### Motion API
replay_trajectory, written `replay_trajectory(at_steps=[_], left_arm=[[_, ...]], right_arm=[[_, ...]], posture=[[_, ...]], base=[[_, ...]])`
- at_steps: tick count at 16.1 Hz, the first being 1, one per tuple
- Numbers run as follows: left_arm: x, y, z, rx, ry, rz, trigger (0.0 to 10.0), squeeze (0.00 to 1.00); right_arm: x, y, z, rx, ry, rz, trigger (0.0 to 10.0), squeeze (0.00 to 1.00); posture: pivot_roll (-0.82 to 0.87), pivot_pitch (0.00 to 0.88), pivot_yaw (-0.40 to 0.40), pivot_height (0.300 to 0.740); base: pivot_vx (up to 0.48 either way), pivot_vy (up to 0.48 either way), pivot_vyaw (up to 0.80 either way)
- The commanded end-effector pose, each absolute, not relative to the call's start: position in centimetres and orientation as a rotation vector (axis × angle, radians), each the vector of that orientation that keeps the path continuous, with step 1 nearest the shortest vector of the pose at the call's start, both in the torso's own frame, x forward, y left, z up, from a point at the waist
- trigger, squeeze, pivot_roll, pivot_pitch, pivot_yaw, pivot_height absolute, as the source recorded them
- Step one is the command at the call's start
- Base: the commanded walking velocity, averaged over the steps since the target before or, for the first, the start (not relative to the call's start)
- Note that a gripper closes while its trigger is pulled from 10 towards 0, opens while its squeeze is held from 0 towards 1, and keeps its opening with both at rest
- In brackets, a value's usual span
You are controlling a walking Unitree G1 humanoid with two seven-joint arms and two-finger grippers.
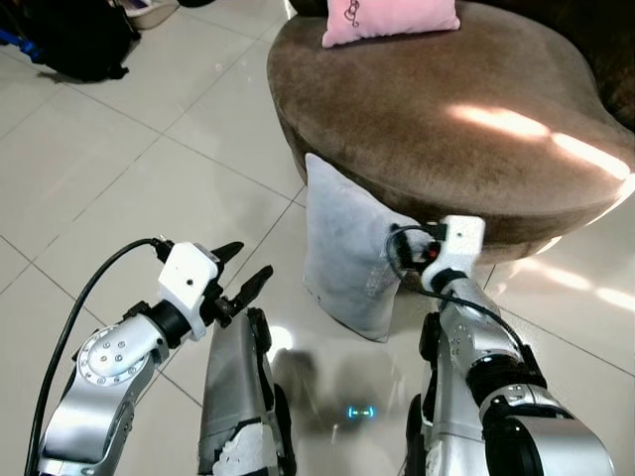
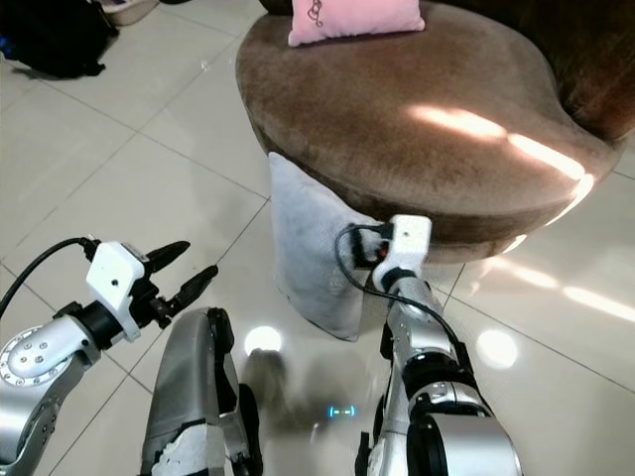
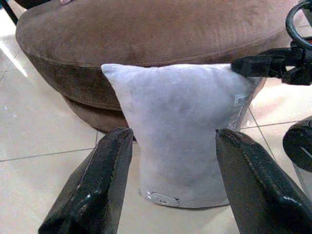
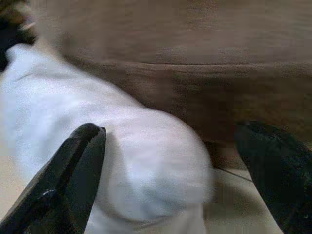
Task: Move the pillow to the sofa from floor
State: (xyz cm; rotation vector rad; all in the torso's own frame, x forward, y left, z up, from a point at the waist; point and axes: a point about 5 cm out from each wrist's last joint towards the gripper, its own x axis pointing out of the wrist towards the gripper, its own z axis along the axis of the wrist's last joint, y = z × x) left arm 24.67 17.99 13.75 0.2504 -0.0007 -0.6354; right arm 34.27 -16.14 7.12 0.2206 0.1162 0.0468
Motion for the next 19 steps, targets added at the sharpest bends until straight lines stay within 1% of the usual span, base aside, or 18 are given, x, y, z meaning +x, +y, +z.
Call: replay_trajectory(at_steps=[1, 2, 3, 6, 8, 9, 10, 11, 12, 15, 16, 18, 19], left_arm=[[24.4, 18.5, 13.7, 0.255, 0.015, -0.629, 10.0, 0.0], [24.5, 18.5, 13.7, 0.253, 0.014, -0.628, 10.0, 0.0], [24.4, 18.5, 13.7, 0.25, 0.015, -0.631, 10.0, 0.0], [24.3, 18.2, 13.6, 0.235, 0.016, -0.651, 10.0, 0.0], [24.2, 18.0, 13.6, 0.222, 0.016, -0.665, 10.0, 0.0], [24.2, 18.0, 13.7, 0.221, 0.016, -0.665, 10.0, 0.0], [24.2, 18.0, 13.6, 0.219, 0.017, -0.664, 10.0, 0.0], [24.2, 18.0, 13.6, 0.219, 0.017, -0.664, 10.0, 0.0], [24.1, 18.0, 13.6, 0.219, 0.019, -0.664, 10.0, 0.0], [24.0, 18.1, 13.6, 0.221, 0.023, -0.664, 10.0, 0.0], [24.0, 18.1, 13.6, 0.223, 0.024, -0.664, 10.0, 0.0], [24.0, 18.1, 13.6, 0.228, 0.027, -0.663, 10.0, 0.0], [24.0, 18.1, 13.6, 0.23, 0.028, -0.662, 10.0, 0.0]], right_arm=[[33.8, -16.7, 6.2, 0.321, 0.138, -0.05, 10.0, 1.0], [33.7, -17.1, 6.0, 0.388, 0.138, -0.098, 10.0, 1.0], [33.5, -17.0, 5.6, 0.499, 0.144, -0.105, 10.0, 1.0], [33.2, -15.8, 5.0, 0.658, 0.175, -0.039, 10.0, 1.0], [32.9, -14.4, 4.9, 0.747, 0.157, 0.039, 10.0, 1.0], [32.9, -14.2, 5.0, 0.78, 0.142, 0.052, 10.0, 1.0], [32.9, -13.7, 5.3, 0.827, 0.119, 0.086, 10.0, 0.4], [32.9, -13.4, 5.5, 0.852, 0.106, 0.11, 10.0, 0.0], [32.9, -13.0, 5.6, 0.869, 0.099, 0.132, 10.0, 0.0], [32.7, -12.2, 5.4, 0.826, 0.125, 0.176, 10.0, 0.0], [32.5, -12.1, 5.0, 0.781, 0.159, 0.168, 10.0, 0.0], [32.2, -12.4, 4.1, 0.71, 0.222, 0.096, 10.0, 0.0], [32.2, -12.6, 3.8, 0.699, 0.231, 0.058, 9.3, 0.0]], posture=[[0.16, 0.281, 0.128, 0.495], [0.16, 0.282, 0.13, 0.495], [0.16, 0.282, 0.13, 0.495], [0.16, 0.283, 0.133, 0.495], [0.16, 0.283, 0.134, 0.495], [0.16, 0.283, 0.134, 0.495], [0.16, 0.283, 0.134, 0.495], [0.16, 0.284, 0.134, 0.495], [0.16, 0.283, 0.134, 0.495], [0.16, 0.284, 0.134, 0.495], [0.16, 0.285, 0.134, 0.495], [0.16, 0.288, 0.135, 0.495], [0.17, 0.288, 0.136, 0.495]], base=[[0.0, 0.0, 0.0], [0.0, 0.0, 0.0], [0.0, 0.0, 0.0], [0.0, 0.0, 0.0], [0.0, 0.0, 0.0], [0.0, 0.0, 0.0], [0.0, 0.0, 0.0], [0.0, 0.0, 0.0], [0.0, 0.0, 0.0], [0.0, 0.0, 0.0], [0.0, 0.0, 0.0], [0.0, 0.0, 0.0], [0.0, 0.0, 0.0]])
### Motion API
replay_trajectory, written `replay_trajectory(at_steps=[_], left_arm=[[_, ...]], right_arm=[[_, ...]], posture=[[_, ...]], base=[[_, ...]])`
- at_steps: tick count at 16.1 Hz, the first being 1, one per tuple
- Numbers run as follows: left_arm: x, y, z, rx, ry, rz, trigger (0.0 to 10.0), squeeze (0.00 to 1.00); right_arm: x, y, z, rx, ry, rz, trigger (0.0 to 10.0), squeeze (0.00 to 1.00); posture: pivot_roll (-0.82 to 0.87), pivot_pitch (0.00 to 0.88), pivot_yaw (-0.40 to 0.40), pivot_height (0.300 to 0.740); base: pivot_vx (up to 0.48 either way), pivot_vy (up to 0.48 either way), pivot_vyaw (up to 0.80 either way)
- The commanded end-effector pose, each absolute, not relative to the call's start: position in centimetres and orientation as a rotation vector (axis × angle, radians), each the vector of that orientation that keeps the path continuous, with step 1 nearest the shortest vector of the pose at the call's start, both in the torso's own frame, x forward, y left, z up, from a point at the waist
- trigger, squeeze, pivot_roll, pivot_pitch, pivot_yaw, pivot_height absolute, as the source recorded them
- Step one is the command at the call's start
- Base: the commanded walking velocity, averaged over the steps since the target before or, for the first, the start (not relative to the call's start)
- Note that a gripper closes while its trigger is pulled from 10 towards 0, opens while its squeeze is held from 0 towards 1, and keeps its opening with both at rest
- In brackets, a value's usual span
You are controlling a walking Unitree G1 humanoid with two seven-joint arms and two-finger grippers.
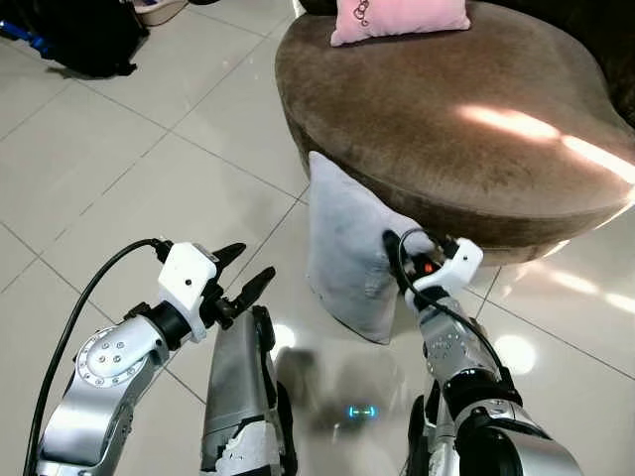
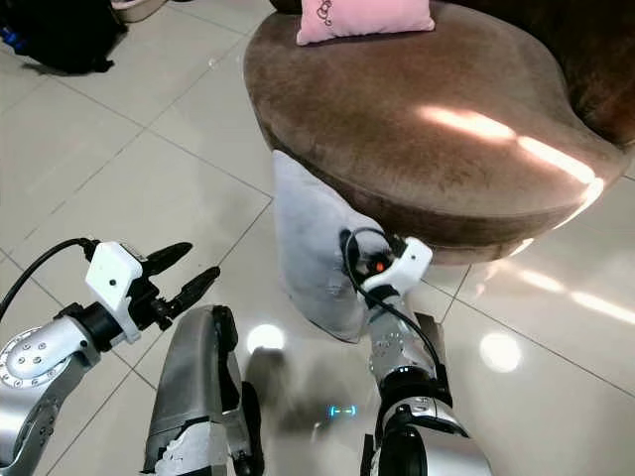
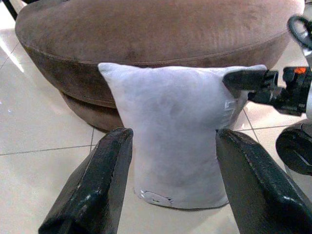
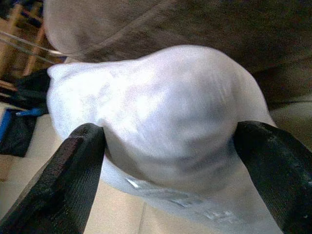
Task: Move the pillow to the sofa from floor
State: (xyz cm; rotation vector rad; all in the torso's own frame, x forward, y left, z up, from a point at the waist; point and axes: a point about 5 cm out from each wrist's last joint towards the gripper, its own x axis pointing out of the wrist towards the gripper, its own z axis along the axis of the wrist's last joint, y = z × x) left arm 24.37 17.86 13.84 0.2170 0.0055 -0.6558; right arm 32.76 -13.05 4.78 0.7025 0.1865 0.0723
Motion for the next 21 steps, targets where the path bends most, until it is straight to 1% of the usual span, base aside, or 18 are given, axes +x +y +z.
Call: replay_trajectory(at_steps=[1, 2, 3, 5, 6, 7, 21], left_arm=[[23.93, 18.13, 13.62, 0.231, 0.028, -0.661, 10.0, 0.0], [23.9, 18.16, 13.63, 0.232, 0.028, -0.661, 10.0, 0.0], [23.88, 18.19, 13.64, 0.232, 0.029, -0.661, 10.0, 0.0], [23.96, 18.26, 13.71, 0.233, 0.029, -0.661, 10.0, 0.0], [23.98, 18.26, 13.73, 0.233, 0.028, -0.661, 10.0, 0.0], [24.02, 18.23, 13.76, 0.232, 0.027, -0.66, 10.0, 0.0], [23.93, 18.0, 13.67, 0.235, 0.032, -0.669, 10.0, 0.0]], right_arm=[[32.2, -12.87, 3.82, 0.714, 0.225, 0.027, 6.6, 0.0], [32.28, -12.91, 3.94, 0.735, 0.215, 0.017, 5.3, 0.0], [32.35, -12.91, 4.06, 0.742, 0.208, 0.014, 4.5, 0.0], [32.54, -12.75, 4.38, 0.765, 0.184, 0.008, 2.6, 0.0], [32.57, -12.7, 4.44, 0.771, 0.179, 0.008, 0.4, 0.0], [32.61, -12.6, 4.54, 0.783, 0.171, 0.011, 0.0, 0.0], [32.41, -12.26, 4.55, 0.807, 0.15, 0.05, 0.0, 0.0]], posture=[[0.17, 0.291, 0.137, 0.495], [0.17, 0.293, 0.139, 0.495], [0.17, 0.293, 0.139, 0.495], [0.17, 0.294, 0.142, 0.495], [0.17, 0.294, 0.142, 0.495], [0.17, 0.294, 0.142, 0.495], [0.17, 0.29, 0.142, 0.495]], base=[[0.0, 0.0, 0.0], [0.0, 0.0, 0.0], [0.0, 0.0, 0.0], [0.0, 0.0, 0.0], [0.0, 0.0, 0.0], [0.0, 0.0, 0.0], [0.0, 0.0, 0.0]])
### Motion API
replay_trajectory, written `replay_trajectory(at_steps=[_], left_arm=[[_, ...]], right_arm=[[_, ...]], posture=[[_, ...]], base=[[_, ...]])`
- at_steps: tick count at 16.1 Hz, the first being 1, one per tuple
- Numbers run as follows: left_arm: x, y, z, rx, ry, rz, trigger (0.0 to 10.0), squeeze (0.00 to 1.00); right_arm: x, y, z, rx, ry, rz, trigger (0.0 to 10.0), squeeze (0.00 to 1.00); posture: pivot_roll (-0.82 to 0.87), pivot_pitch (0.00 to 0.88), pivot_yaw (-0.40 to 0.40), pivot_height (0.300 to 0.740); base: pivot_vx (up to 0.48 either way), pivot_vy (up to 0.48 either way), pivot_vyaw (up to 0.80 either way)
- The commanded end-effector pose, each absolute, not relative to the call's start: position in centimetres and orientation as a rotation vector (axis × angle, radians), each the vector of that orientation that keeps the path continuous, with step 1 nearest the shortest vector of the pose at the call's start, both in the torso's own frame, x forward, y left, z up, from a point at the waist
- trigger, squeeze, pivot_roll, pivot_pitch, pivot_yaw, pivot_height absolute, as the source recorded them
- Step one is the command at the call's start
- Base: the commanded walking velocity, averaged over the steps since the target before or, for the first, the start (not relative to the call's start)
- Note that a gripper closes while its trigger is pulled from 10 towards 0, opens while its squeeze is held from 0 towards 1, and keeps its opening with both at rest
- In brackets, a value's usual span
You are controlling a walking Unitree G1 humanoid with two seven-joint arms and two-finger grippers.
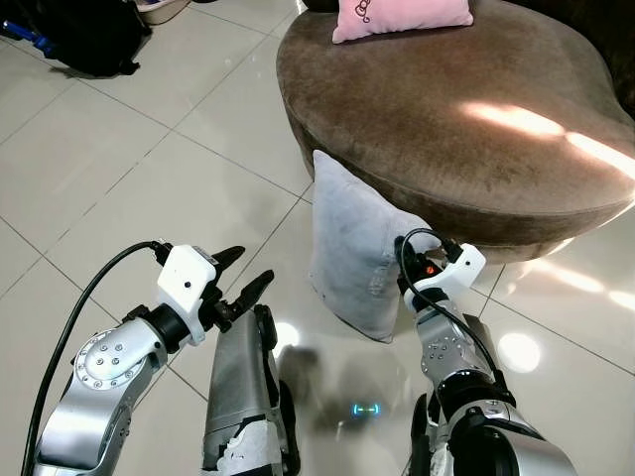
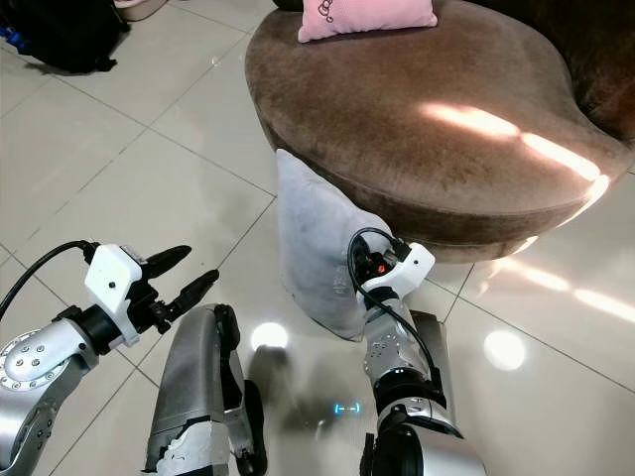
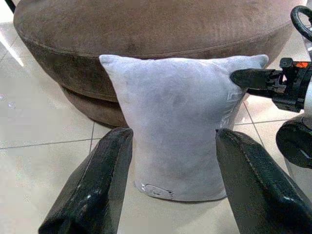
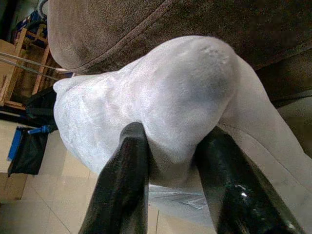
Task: Move the pillow to the sofa from floor
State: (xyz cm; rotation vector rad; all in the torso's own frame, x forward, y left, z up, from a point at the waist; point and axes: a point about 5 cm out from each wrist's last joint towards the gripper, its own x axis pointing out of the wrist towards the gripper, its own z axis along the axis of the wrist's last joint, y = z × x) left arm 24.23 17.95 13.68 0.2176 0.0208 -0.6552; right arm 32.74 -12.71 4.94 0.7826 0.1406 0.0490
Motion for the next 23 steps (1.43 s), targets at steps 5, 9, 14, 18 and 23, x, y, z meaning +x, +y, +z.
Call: replay_trajectory(at_steps=[5, 9, 14, 18, 23], left_arm=[[24.1, 17.9, 13.6, 0.235, 0.029, -0.666, 10.0, 0.0], [24.2, 17.8, 13.5, 0.232, 0.028, -0.665, 10.0, 0.0], [24.5, 17.6, 13.1, 0.221, 0.024, -0.649, 10.0, 0.0], [24.8, 16.5, 12.7, 0.163, -0.015, -0.623, 10.0, 0.0], [24.9, 15.5, 13.2, 0.101, -0.08, -0.504, 10.0, 0.0]], right_arm=[[32.5, -12.2, 4.6, 0.804, 0.148, 0.062, 0.0, 0.0], [32.5, -12.2, 4.6, 0.811, 0.145, 0.064, 0.0, 0.0], [32.8, -12.1, 5.5, 0.836, 0.102, 0.091, 0.0, 0.0], [32.0, -11.3, 10.1, 0.867, -0.053, 0.241, 0.0, 0.0], [28.3, -12.5, 17.3, 0.807, -0.235, 0.218, 0.0, 0.0]], posture=[[0.17, 0.284, 0.138, 0.495], [0.17, 0.27, 0.134, 0.495], [0.15, 0.226, 0.118, 0.495], [0.07, 0.143, 0.085, 0.495], [-0.01, 0.053, 0.07, 0.495]], base=[[0.0, 0.0, 0.0], [0.0, 0.0, 0.0], [0.0, 0.0, 0.0], [0.0, 0.0, 0.0], [0.0, 0.0, 0.0]])
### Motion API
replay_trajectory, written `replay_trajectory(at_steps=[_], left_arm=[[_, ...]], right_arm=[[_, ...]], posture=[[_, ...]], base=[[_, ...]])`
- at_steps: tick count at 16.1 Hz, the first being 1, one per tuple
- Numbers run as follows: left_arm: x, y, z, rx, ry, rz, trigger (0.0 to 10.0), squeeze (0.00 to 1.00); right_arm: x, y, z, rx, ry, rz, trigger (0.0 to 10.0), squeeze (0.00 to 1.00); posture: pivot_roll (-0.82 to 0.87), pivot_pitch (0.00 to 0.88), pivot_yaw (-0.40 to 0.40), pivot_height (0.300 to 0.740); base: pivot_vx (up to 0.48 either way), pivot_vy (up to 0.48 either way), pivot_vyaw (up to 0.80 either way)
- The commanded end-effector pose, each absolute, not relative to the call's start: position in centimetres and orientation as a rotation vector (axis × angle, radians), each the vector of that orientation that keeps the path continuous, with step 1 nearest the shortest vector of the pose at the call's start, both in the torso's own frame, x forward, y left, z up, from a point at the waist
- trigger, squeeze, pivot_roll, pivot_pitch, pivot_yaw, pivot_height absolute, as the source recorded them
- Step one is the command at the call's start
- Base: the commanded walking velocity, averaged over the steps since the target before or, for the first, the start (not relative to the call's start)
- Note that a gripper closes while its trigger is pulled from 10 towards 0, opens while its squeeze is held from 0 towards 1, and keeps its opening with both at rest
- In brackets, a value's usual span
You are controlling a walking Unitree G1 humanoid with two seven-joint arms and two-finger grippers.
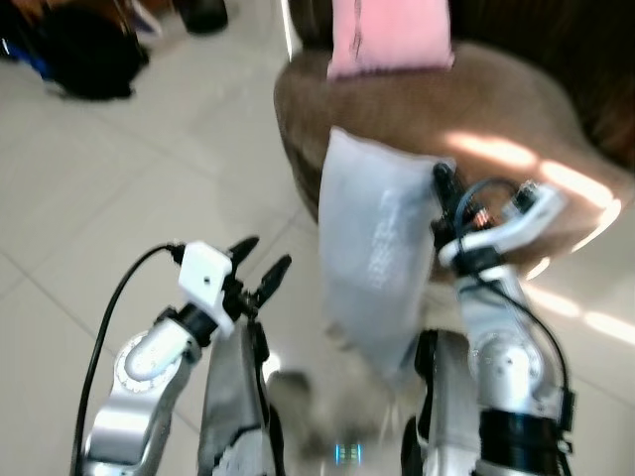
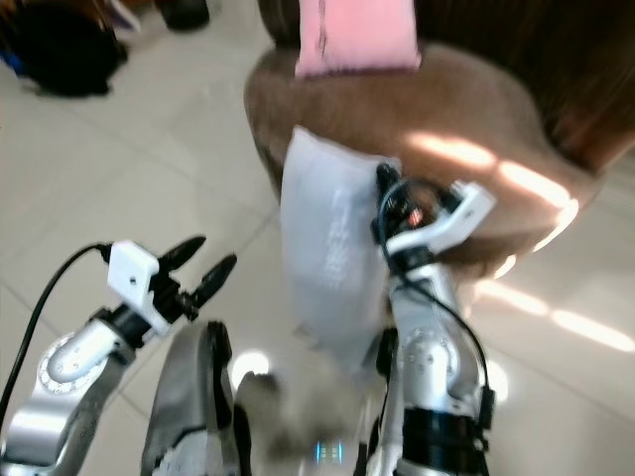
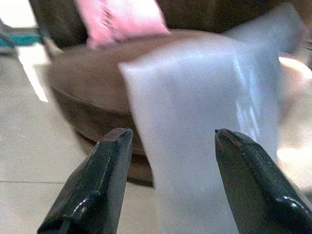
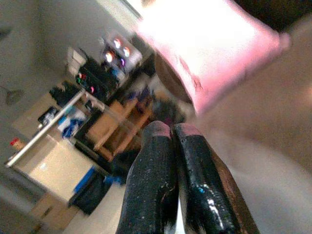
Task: Move the pillow to the sofa from floor
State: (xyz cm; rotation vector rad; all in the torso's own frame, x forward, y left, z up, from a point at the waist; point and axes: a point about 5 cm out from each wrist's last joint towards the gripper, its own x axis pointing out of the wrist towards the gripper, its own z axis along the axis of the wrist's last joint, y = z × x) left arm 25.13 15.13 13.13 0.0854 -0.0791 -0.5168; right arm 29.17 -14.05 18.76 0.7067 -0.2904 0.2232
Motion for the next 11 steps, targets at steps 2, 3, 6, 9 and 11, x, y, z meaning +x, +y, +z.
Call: replay_trajectory(at_steps=[2, 3, 6, 9, 11], left_arm=[[26.6, 14.9, 14.1, 0.154, -0.094, -0.425, 10.0, 0.0], [27.8, 14.6, 14.9, 0.151, -0.126, -0.399, 10.0, 0.0], [29.1, 13.7, 16.0, 0.121, -0.184, -0.362, 10.0, 0.0], [29.2, 13.4, 15.6, 0.13, -0.169, -0.332, 10.0, 0.0], [29.2, 13.9, 15.2, 0.149, -0.157, -0.31, 10.0, 0.0]], right_arm=[[28.3, -14.5, 18.1, 0.681, -0.233, 0.08, 10.0, 0.0], [28.3, -15.0, 18.3, 0.64, -0.188, 0.073, 10.0, 0.0], [28.3, -15.7, 18.7, 0.504, -0.208, 0.036, 10.0, 0.0], [28.1, -15.4, 18.4, 0.465, -0.168, 0.03, 10.0, 0.0], [28.4, -14.1, 16.7, 0.356, -0.076, 0.112, 10.0, 0.0]], posture=[[-0.02, 0.029, 0.071, 0.495], [-0.04, 0.009, 0.078, 0.495], [-0.07, 0.0, 0.088, 0.515], [-0.06, 0.0, 0.06, 0.545], [-0.05, 0.0, 0.046, 0.56]], base=[[0.0, 0.0, 0.0], [0.0, 0.0, 0.0], [0.0, 0.0, 0.0], [0.0, 0.0, 0.0], [0.0, 0.0, 0.0]])
